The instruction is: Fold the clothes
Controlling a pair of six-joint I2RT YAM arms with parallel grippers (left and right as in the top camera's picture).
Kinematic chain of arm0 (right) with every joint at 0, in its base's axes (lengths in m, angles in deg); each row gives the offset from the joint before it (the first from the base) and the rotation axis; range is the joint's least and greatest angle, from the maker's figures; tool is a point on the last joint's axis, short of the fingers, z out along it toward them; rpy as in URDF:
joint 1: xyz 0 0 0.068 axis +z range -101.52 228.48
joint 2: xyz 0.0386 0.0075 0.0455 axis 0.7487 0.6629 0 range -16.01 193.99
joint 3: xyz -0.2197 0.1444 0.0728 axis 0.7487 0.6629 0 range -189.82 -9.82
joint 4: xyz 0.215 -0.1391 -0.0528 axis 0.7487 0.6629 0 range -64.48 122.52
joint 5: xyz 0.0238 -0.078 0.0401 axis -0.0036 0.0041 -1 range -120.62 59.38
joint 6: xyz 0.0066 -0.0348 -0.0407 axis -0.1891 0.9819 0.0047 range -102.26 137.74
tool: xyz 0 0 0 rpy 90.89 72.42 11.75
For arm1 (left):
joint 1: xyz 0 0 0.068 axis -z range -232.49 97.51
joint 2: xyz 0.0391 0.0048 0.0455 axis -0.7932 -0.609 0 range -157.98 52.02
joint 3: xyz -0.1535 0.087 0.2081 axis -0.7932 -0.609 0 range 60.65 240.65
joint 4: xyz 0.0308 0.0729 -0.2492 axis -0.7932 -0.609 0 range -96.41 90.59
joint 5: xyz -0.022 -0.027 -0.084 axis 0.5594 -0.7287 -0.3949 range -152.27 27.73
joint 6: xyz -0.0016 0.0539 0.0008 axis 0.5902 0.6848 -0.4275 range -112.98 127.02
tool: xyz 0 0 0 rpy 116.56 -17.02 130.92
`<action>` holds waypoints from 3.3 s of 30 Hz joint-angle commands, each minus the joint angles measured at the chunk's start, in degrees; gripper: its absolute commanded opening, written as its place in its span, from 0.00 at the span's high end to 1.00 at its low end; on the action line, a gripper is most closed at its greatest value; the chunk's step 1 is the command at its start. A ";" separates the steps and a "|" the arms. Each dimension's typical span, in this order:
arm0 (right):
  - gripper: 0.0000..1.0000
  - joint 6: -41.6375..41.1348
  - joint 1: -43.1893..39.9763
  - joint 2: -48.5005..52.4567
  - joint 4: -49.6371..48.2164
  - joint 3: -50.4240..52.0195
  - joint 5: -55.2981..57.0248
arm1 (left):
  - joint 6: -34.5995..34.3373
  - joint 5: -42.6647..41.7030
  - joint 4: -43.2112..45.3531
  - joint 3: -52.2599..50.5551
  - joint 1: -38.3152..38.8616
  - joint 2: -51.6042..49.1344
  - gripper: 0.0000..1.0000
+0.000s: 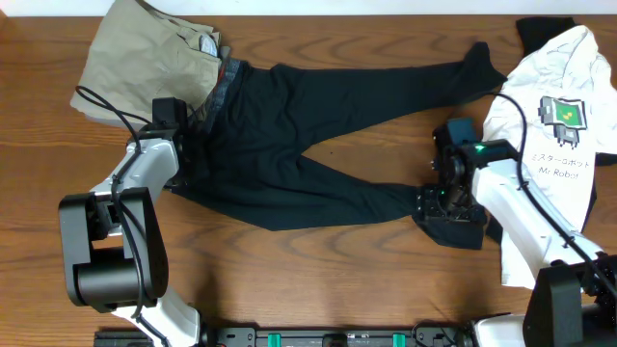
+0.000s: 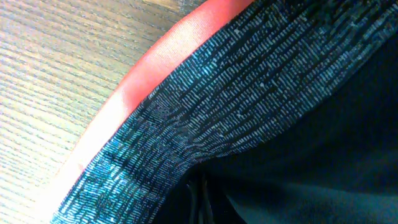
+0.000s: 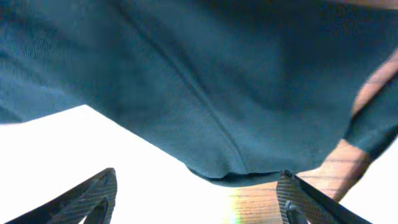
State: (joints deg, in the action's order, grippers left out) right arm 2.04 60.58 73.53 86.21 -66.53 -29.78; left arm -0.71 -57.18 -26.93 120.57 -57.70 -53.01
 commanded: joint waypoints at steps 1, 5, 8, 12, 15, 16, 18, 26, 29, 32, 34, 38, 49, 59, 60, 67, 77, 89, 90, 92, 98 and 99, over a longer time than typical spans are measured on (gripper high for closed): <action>0.18 0.81 2.10 0.13 -0.26 1.33 -0.22 | -0.70 0.52 0.46 -1.09 -0.50 -2.08 0.94; 0.18 1.53 3.23 0.17 -2.08 2.38 -0.15 | -0.70 0.52 0.50 -1.09 -0.50 -2.08 0.94; 0.19 2.54 3.30 0.17 -4.55 3.41 0.35 | -0.72 0.52 0.90 -1.09 -0.50 -2.08 0.94; 0.22 2.56 3.30 0.17 -8.13 5.97 3.93 | -0.72 0.50 1.46 -1.09 -0.50 -2.08 0.94; 0.26 4.07 3.30 0.17 -10.40 8.07 5.11 | -0.72 0.50 1.77 -1.09 -0.50 -2.08 0.94; 0.27 4.04 3.30 0.17 -10.88 8.55 5.88 | -0.72 0.50 1.86 -1.09 -0.50 -2.08 0.94; 0.33 4.02 3.30 0.17 -11.67 9.20 7.63 | -0.72 0.50 1.99 -1.09 -0.50 -2.08 0.94; 0.99 3.58 3.30 0.15 -13.84 9.11 13.33 | -0.72 0.50 1.99 -1.09 -0.50 -2.08 0.94; 0.99 1.62 3.28 0.15 -13.35 6.69 11.89 | -0.72 0.50 1.97 -1.09 -0.50 -2.08 0.93; 0.99 5.57 2.95 0.13 -12.46 2.47 9.14 | -0.72 0.50 1.95 -1.09 -0.50 -2.08 0.94; 0.99 8.22 2.03 0.13 -11.34 -1.11 8.55 | -0.72 0.50 1.95 -1.09 -0.50 -2.08 0.94; 0.99 15.13 -2.54 0.15 -11.63 -6.58 1.33 | -0.70 0.50 1.95 -1.09 -0.50 -2.08 0.94; 0.99 20.81 -15.52 4.37 -13.66 -7.26 -22.05 | -0.70 0.52 1.92 -1.09 -0.50 -2.08 0.94; 0.99 20.96 -15.45 4.50 -9.03 -11.32 -26.18 | -0.70 0.52 1.95 -1.09 -0.50 -2.08 0.94; 0.99 20.96 -15.45 4.48 -8.20 -12.26 -26.16 | -0.70 0.52 1.95 -1.09 -0.50 -2.08 0.94; 0.99 19.76 -16.76 4.50 -5.77 -16.48 -26.18 | -0.70 0.52 1.95 -1.09 -0.50 -2.08 0.94; 0.31 16.41 -18.47 5.70 -7.58 -16.72 -28.00 | -0.70 0.52 1.97 -1.09 -0.50 -2.08 0.94; 0.47 9.29 -13.51 4.96 7.45 -18.05 -9.33 | -0.70 0.52 1.97 -1.09 -0.50 -2.08 0.94; 0.47 6.88 -12.94 4.96 8.96 -17.90 -6.29 | -0.70 0.52 1.97 -1.09 -0.50 -2.08 0.94; 0.48 2.89 -12.02 4.96 11.28 -17.07 -0.96 | -0.70 0.52 1.97 -1.09 -0.50 -2.08 0.94; 0.47 2.75 -11.69 4.96 6.99 -10.75 2.25 | -0.70 0.52 1.99 -1.09 -0.50 -2.08 0.94; 0.47 3.58 -11.69 4.96 5.01 -9.25 3.23 | -0.70 0.52 2.01 -1.09 -0.50 -2.08 0.94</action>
State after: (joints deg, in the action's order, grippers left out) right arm 7.02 48.51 78.75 93.05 -78.79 -31.90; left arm -0.71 -57.12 -24.90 120.54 -57.70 -53.32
